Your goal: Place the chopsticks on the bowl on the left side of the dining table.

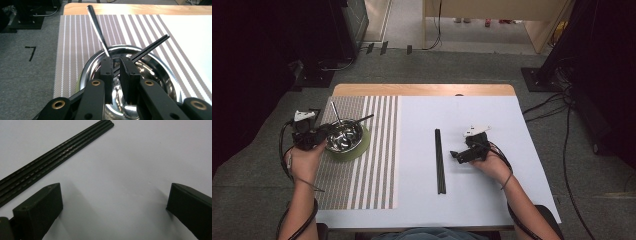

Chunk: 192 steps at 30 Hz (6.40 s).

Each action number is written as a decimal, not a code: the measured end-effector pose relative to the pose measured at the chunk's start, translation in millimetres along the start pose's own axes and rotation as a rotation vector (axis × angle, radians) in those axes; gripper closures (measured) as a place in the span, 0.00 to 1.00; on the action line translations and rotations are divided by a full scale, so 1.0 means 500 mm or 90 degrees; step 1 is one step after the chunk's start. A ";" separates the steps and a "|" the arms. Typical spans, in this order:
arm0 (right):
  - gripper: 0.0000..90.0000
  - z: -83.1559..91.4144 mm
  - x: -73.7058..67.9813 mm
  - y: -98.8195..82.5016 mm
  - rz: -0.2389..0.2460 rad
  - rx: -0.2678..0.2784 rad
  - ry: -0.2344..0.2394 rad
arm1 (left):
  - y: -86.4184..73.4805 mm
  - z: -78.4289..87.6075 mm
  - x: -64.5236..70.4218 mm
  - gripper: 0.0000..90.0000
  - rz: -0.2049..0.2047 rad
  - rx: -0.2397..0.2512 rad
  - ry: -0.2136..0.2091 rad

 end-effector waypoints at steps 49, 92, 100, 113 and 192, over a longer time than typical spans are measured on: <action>0.00 -0.001 0.001 0.000 0.000 0.000 0.002 | -0.029 -0.091 0.020 1.00 -0.029 -0.028 -0.010; 0.00 -0.001 0.000 0.000 -0.001 -0.001 0.002 | -0.045 -0.099 0.066 1.00 -0.076 -0.061 -0.059; 0.00 -0.001 0.000 0.000 -0.001 -0.001 0.002 | -0.048 -0.098 0.068 1.00 -0.080 -0.067 -0.063; 0.00 -0.001 0.000 0.000 -0.002 0.000 0.002 | -0.051 -0.096 0.070 1.00 -0.084 -0.074 -0.068; 0.00 -0.001 0.000 0.000 -0.002 0.000 0.002 | 0.005 -0.044 0.253 0.30 -0.101 -0.025 -0.159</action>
Point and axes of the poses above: each handheld gripper's, and its own axes: z roughly backward along the jaws, y roughly out of its top, x roughly to its right, the point moved 7 cm from there along -z, roughly forward along the jaws, and after that the axes turned 15 degrees about x, right-handed, at the moved point
